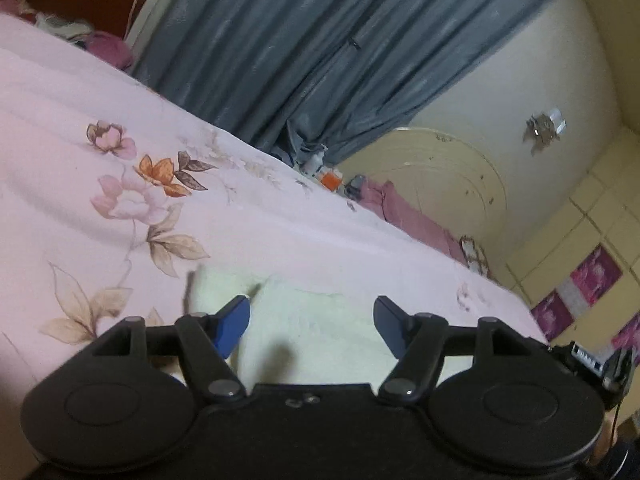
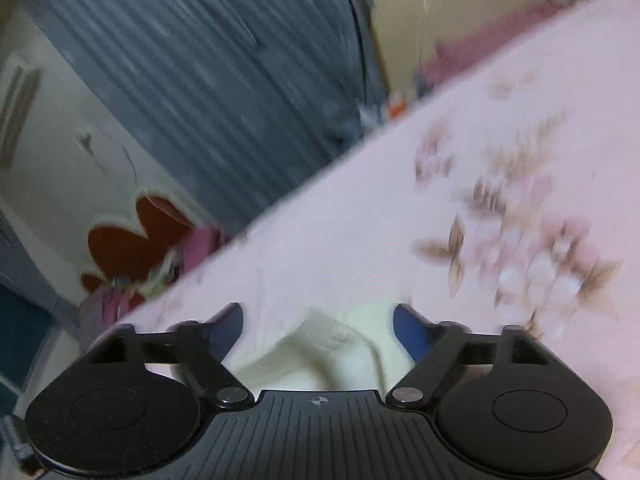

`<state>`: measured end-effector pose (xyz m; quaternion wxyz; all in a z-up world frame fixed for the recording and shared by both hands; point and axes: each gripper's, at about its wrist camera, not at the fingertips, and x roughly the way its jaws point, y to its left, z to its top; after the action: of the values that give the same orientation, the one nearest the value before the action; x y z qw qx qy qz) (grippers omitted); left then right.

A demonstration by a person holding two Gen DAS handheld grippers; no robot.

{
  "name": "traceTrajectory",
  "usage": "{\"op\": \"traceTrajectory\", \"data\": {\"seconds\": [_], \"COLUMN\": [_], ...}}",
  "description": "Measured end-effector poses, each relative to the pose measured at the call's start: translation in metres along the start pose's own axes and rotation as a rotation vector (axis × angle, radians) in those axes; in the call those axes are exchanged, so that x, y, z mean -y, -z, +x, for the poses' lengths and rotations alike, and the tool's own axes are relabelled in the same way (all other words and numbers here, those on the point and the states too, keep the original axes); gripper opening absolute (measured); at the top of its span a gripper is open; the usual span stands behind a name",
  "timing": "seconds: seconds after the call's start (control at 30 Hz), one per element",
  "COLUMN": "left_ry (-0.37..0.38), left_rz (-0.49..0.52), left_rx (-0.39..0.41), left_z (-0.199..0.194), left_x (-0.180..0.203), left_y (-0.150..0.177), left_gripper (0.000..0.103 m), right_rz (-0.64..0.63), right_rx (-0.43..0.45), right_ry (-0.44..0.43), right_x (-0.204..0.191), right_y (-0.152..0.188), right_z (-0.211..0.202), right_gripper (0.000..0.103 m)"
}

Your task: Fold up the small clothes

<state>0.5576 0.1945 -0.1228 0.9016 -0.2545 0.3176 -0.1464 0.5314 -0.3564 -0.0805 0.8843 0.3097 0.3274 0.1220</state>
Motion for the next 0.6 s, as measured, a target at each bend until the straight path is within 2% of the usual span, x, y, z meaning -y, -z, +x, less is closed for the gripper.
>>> {"op": "traceTrajectory", "data": {"seconds": [0.03, 0.07, 0.1, 0.13, 0.17, 0.23, 0.3, 0.33, 0.37, 0.4, 0.47, 0.53, 0.6], "left_ry": [-0.004, -0.018, -0.038, -0.051, -0.056, -0.080, -0.094, -0.108, -0.117, -0.109, -0.110, -0.109, -0.127], "left_rz": [0.019, 0.047, 0.077, 0.103, 0.118, 0.150, 0.166, 0.188, 0.212, 0.220, 0.237, 0.258, 0.252], "left_rx": [-0.018, -0.044, -0.077, -0.106, -0.132, -0.167, -0.187, -0.201, -0.210, -0.217, -0.181, -0.123, -0.105], "left_z": [0.001, 0.005, 0.010, 0.016, 0.022, 0.034, 0.044, 0.048, 0.050, 0.051, 0.045, 0.036, 0.035], "left_x": [-0.001, 0.000, 0.002, 0.002, 0.003, 0.004, 0.003, 0.005, 0.007, 0.008, 0.011, 0.014, 0.013], "left_y": [0.000, 0.000, 0.000, 0.000, 0.000, 0.000, -0.001, -0.002, -0.002, -0.003, -0.003, 0.000, 0.001], "left_gripper": [0.065, 0.063, 0.059, 0.051, 0.048, 0.046, 0.039, 0.028, 0.006, 0.004, 0.003, 0.003, 0.003], "right_rz": [-0.012, -0.034, -0.063, -0.090, -0.112, -0.169, -0.232, -0.271, -0.302, -0.341, -0.381, -0.406, -0.371], "right_rx": [-0.006, -0.014, -0.037, -0.069, -0.089, -0.129, -0.171, -0.195, -0.209, -0.222, -0.228, -0.175, -0.131], "right_ry": [0.000, 0.003, 0.019, 0.040, 0.049, 0.085, 0.119, 0.148, 0.167, 0.176, 0.174, 0.183, 0.173], "right_x": [0.002, 0.003, 0.002, 0.002, -0.002, -0.009, -0.016, -0.019, -0.022, -0.026, -0.031, -0.033, -0.029], "right_y": [0.001, 0.003, 0.004, 0.005, 0.007, 0.012, 0.019, 0.022, 0.026, 0.030, 0.032, 0.031, 0.028], "right_z": [0.000, 0.001, 0.005, 0.011, 0.016, 0.030, 0.040, 0.047, 0.052, 0.055, 0.055, 0.048, 0.038], "right_gripper": [0.080, 0.075, 0.062, 0.055, 0.046, 0.044, 0.044, 0.044, 0.039, 0.021, 0.002, 0.002, 0.002]}}
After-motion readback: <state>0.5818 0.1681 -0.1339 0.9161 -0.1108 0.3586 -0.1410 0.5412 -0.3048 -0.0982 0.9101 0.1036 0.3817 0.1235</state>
